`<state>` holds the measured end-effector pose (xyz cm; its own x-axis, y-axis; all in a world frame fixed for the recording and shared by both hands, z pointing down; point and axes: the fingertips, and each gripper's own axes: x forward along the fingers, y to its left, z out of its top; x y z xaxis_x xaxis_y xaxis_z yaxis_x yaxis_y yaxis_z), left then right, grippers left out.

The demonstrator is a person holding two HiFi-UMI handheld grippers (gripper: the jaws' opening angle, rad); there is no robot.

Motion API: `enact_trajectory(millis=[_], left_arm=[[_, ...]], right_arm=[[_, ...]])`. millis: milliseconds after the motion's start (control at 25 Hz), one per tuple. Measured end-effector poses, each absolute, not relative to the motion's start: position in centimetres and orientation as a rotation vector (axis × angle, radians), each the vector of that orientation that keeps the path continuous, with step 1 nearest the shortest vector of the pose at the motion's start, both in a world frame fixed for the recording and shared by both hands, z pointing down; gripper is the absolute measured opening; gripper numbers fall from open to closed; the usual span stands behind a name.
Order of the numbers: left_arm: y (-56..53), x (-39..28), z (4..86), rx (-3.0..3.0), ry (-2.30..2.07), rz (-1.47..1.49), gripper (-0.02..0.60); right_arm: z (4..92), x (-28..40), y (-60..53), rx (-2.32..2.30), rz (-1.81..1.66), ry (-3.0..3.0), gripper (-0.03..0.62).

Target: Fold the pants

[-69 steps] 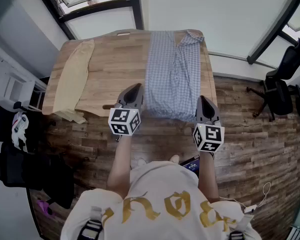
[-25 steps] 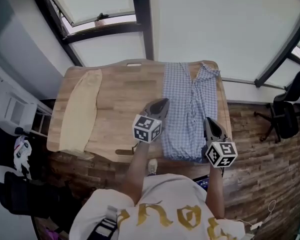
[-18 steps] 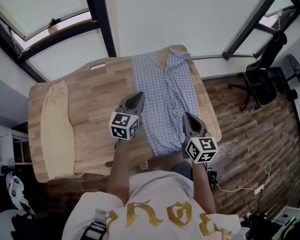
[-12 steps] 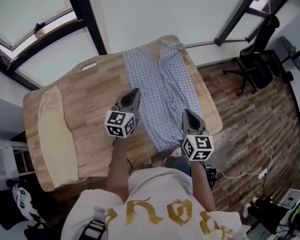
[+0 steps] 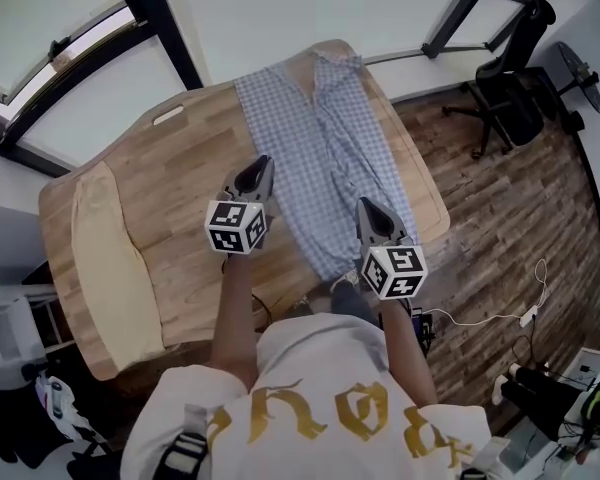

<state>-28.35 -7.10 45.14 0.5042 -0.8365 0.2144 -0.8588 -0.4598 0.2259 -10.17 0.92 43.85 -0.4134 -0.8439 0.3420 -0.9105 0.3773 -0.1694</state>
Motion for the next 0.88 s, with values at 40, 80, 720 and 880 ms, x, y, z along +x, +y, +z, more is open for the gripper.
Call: enact_trajectory(millis=[40, 80, 720, 880], left_arm=[[-7.0, -28.5, 45.4, 2.441, -1.422, 0.107, 0.041], [-7.0, -28.6, 45.7, 2.436, -1.417, 0.112, 0.041], [-6.7, -28.3, 54.5, 2.299, -1.334, 0.274, 0.044], [-6.4, -28.0, 56.3, 2.211, -1.265, 0.307, 0.060]], right_arm=[[44.1, -10.2, 1.0, 1.571, 0.504, -2.430, 0.018], [44.4, -10.2, 1.1, 1.561, 0.506, -2.422, 0.018], [54.9, -14.9, 3.3, 1.211, 0.645, -2.322, 0.020], [56.2, -16.9, 3.8, 1.126, 0.711, -2.338, 0.051]])
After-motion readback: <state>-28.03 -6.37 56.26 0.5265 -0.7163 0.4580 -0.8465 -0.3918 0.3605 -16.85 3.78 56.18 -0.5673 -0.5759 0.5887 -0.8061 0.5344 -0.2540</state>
